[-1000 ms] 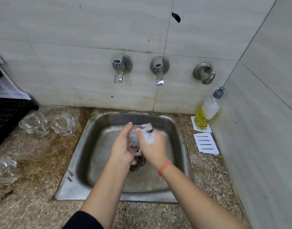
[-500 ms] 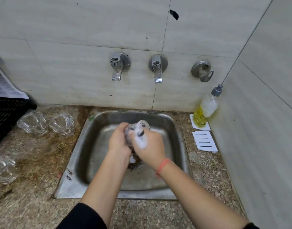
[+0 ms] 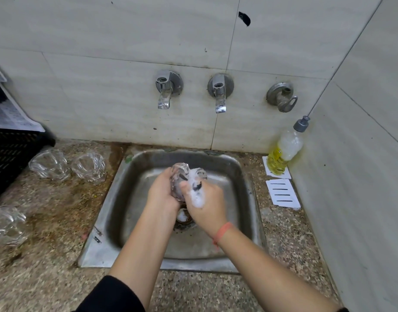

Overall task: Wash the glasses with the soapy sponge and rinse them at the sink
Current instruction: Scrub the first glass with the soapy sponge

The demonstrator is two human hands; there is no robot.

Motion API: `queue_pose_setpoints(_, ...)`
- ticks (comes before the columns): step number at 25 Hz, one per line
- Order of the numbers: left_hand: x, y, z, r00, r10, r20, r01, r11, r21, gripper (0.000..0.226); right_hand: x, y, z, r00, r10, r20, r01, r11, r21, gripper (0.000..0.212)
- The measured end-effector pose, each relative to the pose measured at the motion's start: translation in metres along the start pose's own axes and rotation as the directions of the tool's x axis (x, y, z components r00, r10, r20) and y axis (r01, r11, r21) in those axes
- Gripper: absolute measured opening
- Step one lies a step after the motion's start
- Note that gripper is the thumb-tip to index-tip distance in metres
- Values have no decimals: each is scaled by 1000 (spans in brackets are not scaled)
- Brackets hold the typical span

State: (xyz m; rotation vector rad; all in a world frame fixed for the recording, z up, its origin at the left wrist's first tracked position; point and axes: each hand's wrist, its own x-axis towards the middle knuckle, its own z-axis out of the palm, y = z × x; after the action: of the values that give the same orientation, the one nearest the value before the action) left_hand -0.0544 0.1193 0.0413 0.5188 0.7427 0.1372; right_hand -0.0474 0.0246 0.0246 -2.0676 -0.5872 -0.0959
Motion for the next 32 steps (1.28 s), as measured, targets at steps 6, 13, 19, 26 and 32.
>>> queue_pose_setpoints(6, 6, -11, -13, 929, 357, 98, -366, 925, 103, 20, 27, -3, -6, 621, 531, 577, -698, 40, 715, 31)
queue_pose_setpoints(13, 15, -12, -15, 994, 110, -16, -102, 959, 265, 8, 4, -3, -6, 933, 359, 40, -343, 847, 405, 38)
queue_pose_setpoints(19, -3, -3, -1, 967, 254, -12, -246, 946, 213, 17, 26, -14, -15, 849, 480, 223, -515, 650, 559, 34)
queue_pose_setpoints(26, -4, -6, -5, 938, 345, -12, -340, 929, 146, 7, 17, -2, 5, 701, 563, 439, -652, 254, 715, 29)
queue_pose_setpoints(32, 0, 4, -5, 999, -19, -30, 16, 994, -111, 42, 16, 1, 1, 967, 253, 4, -244, 929, 278, 49)
